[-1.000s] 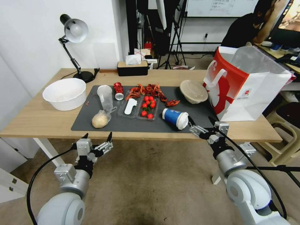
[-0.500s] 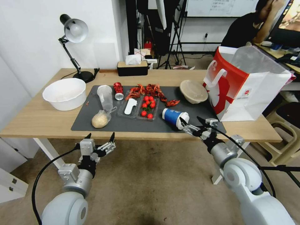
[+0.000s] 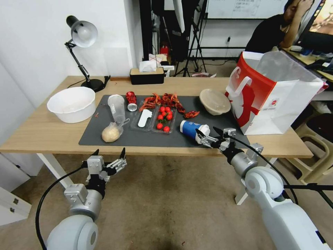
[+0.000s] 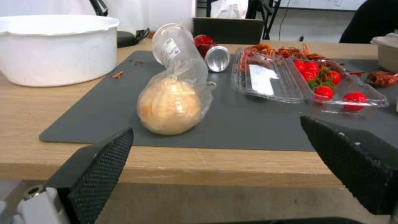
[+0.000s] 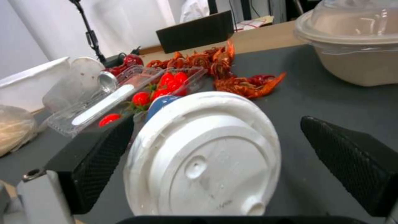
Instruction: Pick up the trash from the table and place it into the takeout bag.
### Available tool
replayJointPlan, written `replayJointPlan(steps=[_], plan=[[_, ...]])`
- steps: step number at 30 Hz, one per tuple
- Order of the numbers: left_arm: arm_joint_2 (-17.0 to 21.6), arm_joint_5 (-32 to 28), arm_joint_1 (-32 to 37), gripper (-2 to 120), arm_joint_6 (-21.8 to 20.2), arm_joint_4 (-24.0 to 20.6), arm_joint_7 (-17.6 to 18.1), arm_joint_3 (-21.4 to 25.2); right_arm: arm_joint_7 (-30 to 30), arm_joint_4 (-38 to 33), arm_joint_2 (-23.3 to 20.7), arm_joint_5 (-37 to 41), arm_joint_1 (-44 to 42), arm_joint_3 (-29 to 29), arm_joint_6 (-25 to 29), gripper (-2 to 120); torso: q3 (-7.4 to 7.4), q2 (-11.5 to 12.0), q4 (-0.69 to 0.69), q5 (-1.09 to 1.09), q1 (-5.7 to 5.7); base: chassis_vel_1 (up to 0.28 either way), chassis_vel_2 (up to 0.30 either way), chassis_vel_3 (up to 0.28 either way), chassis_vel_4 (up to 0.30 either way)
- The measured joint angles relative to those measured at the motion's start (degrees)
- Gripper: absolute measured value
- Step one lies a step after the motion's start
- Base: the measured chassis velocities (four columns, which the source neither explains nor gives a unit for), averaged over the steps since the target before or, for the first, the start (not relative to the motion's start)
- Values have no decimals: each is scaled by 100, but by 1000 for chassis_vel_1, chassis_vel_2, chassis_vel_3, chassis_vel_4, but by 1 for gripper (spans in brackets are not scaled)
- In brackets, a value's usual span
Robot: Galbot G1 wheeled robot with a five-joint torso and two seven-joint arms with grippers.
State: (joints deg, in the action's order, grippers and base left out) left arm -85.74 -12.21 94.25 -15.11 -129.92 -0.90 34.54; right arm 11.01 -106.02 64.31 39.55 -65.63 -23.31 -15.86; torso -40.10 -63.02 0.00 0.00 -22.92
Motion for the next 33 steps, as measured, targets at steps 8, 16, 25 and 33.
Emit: replayJointPlan(steps=[8,16,25,33], plan=[[-12,19,18,100,46,11,7,19,120,201,1,-6,145,125,26,100,0,0,0,0,0,0,0,0,0],[-28,48,31,100,102,27,10,5,101,244,58,-21,163,236,27,97,0,0,0,0,0,0,0,0,0],[-14,50,31,100,142,48,15,4,68,185,126,-54,70,254,28,73,0,0,0,-1,0,0,0,0,0],[0,56,15,100,174,85,16,-14,39,30,146,-67,-45,200,54,66,0,-1,0,1,0,0,0,0,0]])
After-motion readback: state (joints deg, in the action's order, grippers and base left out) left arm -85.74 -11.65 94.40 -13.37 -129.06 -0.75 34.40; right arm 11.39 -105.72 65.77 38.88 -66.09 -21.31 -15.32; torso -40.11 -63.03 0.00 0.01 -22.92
